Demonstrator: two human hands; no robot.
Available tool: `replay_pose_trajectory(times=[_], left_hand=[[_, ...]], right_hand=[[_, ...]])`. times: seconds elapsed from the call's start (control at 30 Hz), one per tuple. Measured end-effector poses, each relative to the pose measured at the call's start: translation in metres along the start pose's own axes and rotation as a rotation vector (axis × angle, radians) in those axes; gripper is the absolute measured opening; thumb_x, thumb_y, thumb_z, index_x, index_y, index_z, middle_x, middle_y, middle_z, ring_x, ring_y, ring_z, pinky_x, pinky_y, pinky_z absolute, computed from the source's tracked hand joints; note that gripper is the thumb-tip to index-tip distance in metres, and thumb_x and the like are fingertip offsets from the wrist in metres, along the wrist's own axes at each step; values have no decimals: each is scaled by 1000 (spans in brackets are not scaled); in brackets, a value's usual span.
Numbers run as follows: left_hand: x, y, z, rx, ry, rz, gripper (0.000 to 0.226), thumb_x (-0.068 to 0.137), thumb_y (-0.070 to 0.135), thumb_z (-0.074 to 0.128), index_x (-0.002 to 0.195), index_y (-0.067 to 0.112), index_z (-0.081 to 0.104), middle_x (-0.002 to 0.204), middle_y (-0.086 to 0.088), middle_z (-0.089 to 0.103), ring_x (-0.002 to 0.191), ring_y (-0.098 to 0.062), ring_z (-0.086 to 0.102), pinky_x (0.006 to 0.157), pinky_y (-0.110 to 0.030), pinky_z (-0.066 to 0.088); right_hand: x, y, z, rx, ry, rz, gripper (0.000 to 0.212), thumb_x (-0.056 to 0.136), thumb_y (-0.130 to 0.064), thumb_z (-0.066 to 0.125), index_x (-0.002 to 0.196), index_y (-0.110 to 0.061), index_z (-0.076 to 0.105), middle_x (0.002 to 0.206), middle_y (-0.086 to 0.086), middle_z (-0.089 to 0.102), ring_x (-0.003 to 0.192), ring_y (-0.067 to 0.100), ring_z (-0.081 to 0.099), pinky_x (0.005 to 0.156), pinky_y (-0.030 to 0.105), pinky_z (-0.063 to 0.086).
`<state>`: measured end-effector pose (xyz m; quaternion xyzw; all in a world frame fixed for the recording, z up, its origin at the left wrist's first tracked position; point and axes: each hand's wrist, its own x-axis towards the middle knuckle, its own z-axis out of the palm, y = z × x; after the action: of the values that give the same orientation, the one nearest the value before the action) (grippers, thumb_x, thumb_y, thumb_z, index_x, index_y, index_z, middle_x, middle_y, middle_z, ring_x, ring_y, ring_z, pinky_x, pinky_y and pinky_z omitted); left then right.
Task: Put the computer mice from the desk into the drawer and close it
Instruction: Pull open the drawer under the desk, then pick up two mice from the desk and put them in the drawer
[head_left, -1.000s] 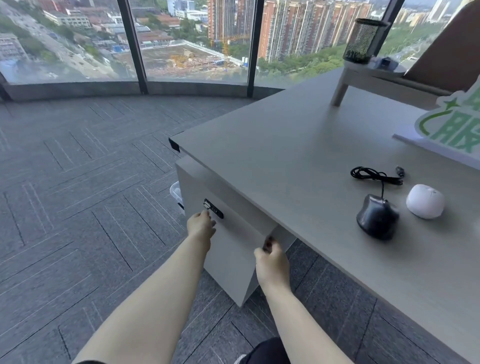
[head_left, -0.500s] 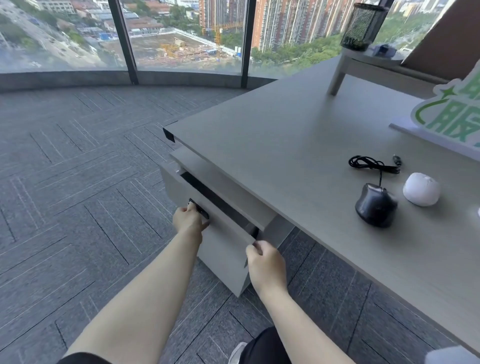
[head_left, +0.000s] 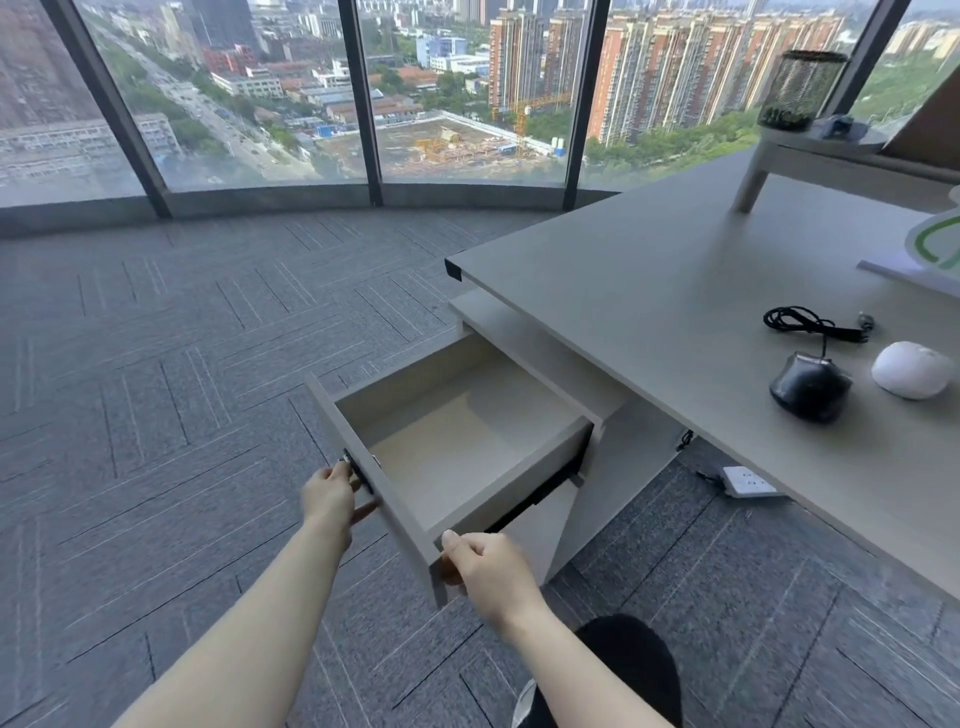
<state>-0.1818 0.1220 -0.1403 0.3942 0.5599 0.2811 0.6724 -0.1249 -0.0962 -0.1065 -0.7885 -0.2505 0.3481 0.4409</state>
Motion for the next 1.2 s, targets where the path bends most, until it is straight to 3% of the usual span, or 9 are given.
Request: replay_pose_trajectory(times=[0.27, 0.4, 0.53, 0.63, 0.7, 0.77, 0.9, 1.03, 1.2], left_hand=[[-9, 1, -59, 16, 28, 32, 23, 98, 20, 44, 108, 5, 59, 110, -11, 65, 104, -28, 62, 62, -40, 56], [-12, 1, -71, 127, 117, 44, 27, 95, 26, 49, 107, 5, 61, 112, -14, 64, 96, -32, 61, 78, -48, 56], [-40, 28, -52, 441, 297, 345, 31, 89, 28, 41, 108, 10, 56, 112, -11, 58, 99, -35, 57, 84, -48, 51], [-81, 54, 3, 505, 209, 728, 28, 90, 24, 43, 108, 12, 60, 114, -10, 58, 115, -31, 51, 97, -44, 44], [-109, 65, 54, 593, 124, 885, 23, 90, 20, 48, 106, 12, 62, 112, -8, 61, 111, -28, 53, 95, -39, 42], [-142, 67, 108, 630, -28, 966, 21, 90, 18, 51, 106, 13, 64, 112, -5, 62, 108, -25, 54, 90, -33, 42], [-207, 57, 214, 646, -446, 991, 25, 88, 21, 55, 111, 16, 62, 119, -2, 59, 113, -19, 52, 86, -26, 40], [-258, 32, 296, 830, -680, 1001, 46, 86, 39, 54, 128, 21, 54, 133, -2, 54, 121, -22, 52, 96, -35, 44], [-284, 0, 361, 1103, -633, 998, 69, 77, 56, 50, 140, 31, 37, 136, -2, 53, 124, -29, 47, 100, -39, 37]], right_hand=[[-20, -10, 39, -31, -173, -34, 47, 89, -51, 50, 62, -13, 57, 66, 2, 59, 62, 17, 49, 62, 33, 38], [-25, -13, 44, -63, -172, -42, 53, 87, -54, 49, 67, -6, 58, 70, 13, 63, 64, 16, 49, 63, 34, 40], [-29, -35, -3, 17, 6, -106, 42, 89, -39, 50, 80, 0, 61, 70, 11, 61, 66, 20, 51, 62, 34, 39], [-30, -57, -76, 30, 244, -228, 19, 93, -24, 54, 86, -20, 71, 77, 5, 74, 68, 19, 67, 68, 36, 55], [-33, -66, -130, -1, 452, -295, 18, 93, -20, 55, 100, -23, 71, 81, -2, 74, 75, 15, 69, 74, 34, 58], [-34, -66, -186, -61, 664, -304, 21, 94, -16, 53, 108, -20, 68, 87, -4, 72, 80, 14, 65, 73, 27, 51], [-30, -38, -291, -247, 1007, -216, 38, 87, -7, 53, 122, -18, 62, 114, 9, 61, 109, 35, 55, 94, 41, 45], [-18, -1, -366, -457, 985, 5, 58, 85, -9, 55, 141, -17, 46, 150, 17, 39, 135, 37, 37, 111, 41, 29], [4, 20, -415, -516, 837, 255, 63, 95, -36, 44, 153, -33, 19, 162, 13, 14, 137, 44, 33, 111, 49, 29]])
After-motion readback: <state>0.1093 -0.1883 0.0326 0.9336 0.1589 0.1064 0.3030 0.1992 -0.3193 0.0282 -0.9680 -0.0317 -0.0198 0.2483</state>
